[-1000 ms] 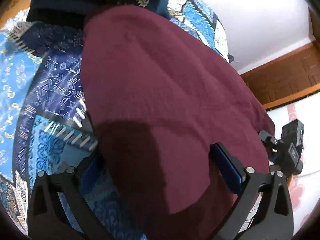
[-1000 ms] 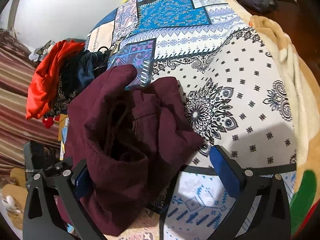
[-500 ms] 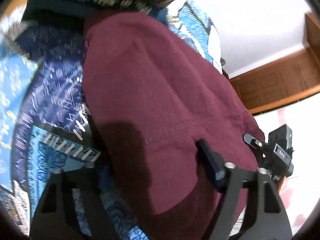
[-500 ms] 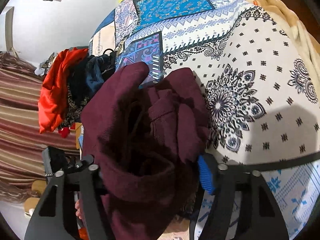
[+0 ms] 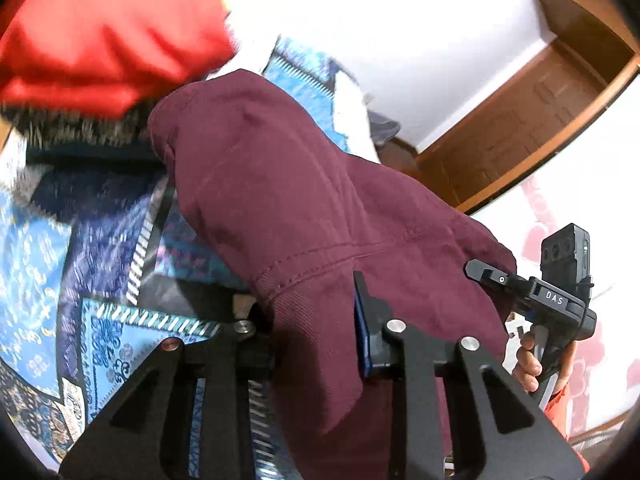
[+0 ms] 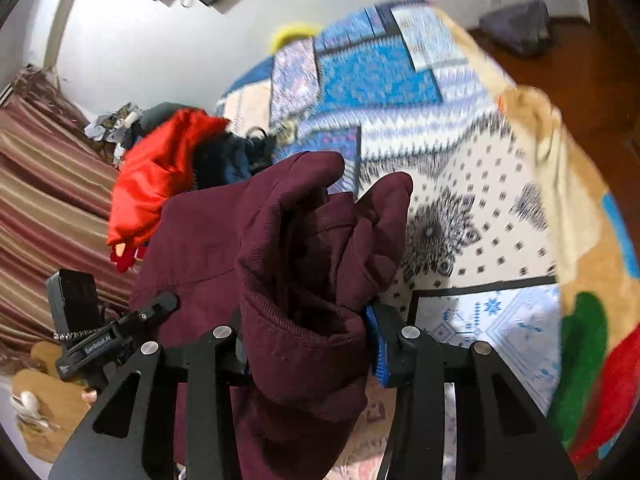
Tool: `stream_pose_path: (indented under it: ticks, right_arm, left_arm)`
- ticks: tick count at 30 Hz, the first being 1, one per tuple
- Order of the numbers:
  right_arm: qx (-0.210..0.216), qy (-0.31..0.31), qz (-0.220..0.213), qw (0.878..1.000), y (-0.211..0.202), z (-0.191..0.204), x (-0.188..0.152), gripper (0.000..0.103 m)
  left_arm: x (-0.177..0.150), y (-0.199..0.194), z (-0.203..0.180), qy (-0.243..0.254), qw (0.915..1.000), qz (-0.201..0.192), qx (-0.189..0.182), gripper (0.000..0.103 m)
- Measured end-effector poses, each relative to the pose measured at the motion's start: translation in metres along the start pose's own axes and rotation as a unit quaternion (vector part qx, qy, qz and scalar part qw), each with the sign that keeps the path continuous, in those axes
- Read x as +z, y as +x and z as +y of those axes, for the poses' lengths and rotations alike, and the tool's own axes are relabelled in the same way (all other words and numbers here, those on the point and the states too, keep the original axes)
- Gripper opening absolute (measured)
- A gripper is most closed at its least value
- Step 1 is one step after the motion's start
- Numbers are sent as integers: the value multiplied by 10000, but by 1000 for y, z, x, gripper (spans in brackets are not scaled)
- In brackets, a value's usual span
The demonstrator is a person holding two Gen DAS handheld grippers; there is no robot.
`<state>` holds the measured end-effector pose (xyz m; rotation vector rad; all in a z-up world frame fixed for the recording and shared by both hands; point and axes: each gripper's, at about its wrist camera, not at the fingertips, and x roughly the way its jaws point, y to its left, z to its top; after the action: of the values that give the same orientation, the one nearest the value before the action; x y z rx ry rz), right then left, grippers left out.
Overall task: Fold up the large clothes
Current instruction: 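Lift the folded shirt with both grippers and set it on the red clothes stack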
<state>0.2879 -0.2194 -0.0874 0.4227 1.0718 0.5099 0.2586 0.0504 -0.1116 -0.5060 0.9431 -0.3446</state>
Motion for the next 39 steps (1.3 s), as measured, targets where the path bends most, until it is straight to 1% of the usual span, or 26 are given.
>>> stream_pose_path:
  ticks: [2, 6, 8, 12, 17, 21, 23, 25, 26, 29, 31, 32, 34, 35, 36, 37, 38, 39]
  right_arm:
    - [-17, -121, -191, 9997, -16, 12, 3, 38]
    - [14, -399, -605, 9974, -45, 42, 14, 38]
    - [56, -548, -806, 9952, -55, 59, 20, 38]
    - [218, -769, -1057, 9912, -58, 88, 31, 38]
    - [558, -969, -1138, 9872, -40, 126, 56, 38]
    - [825, -1086, -1199, 9834, -17, 160, 79, 38]
    - [1006, -1080, -1246, 9812, -1, 175, 97, 38]
    - [1097, -1083, -1237, 9803, 13, 187, 109, 38]
    - [1120, -1097, -1202, 9803, 27, 196, 121, 38]
    - [1156, -1079, -1105, 9812, 63, 215, 143, 38]
    - [1176, -1013, -1057, 9822, 89, 223, 152, 38]
    - [1191, -992, -1023, 9826, 103, 228, 158, 38]
    - [1212, -926, -910, 9841, 128, 231, 163, 38]
    - [1200, -880, -771, 9858, 151, 230, 164, 39]
    - [1167, -853, -647, 9874, 165, 227, 164, 42]
    - [1052, -850, -513, 9895, 183, 223, 161, 47]
    - [898, -918, -458, 9907, 198, 219, 156, 49]
    - [834, -1003, -438, 9905, 206, 217, 154, 53]
  left_arm:
    - [6, -17, -10, 88, 9998, -135, -64, 28]
    - [32, -47, -32, 366, 9983, -422, -161, 28]
    - [42, -66, -35, 479, 9973, -532, -159, 28]
    - [73, -96, -34, 620, 9950, -771, -122, 28]
    - [115, -138, -16, 599, 9930, -1022, 48, 28]
    - [155, -167, -1, 799, 9870, -1339, 388, 28]
    - [175, -178, 8, 814, 9853, -1428, 455, 28]
    - [202, -182, 25, 875, 9839, -1437, 604, 28]
    - [214, -182, 37, 860, 9833, -1453, 685, 28]
    - [247, -174, 79, 649, 9851, -1399, 764, 28]
    - [261, -163, 112, 453, 9867, -1347, 788, 29]
    - [270, -154, 136, 290, 9880, -1263, 837, 30]
    - [274, -131, 164, 110, 9892, -1067, 997, 34]
    - [276, -118, 186, -1, 9893, -895, 1155, 39]
    - [274, -104, 209, -118, 9887, -743, 1295, 48]
    - [272, -98, 225, -189, 9885, -688, 1333, 52]
    - [267, -89, 246, -311, 9881, -679, 1343, 62]
    - [264, -86, 257, -413, 9881, -713, 1299, 68]
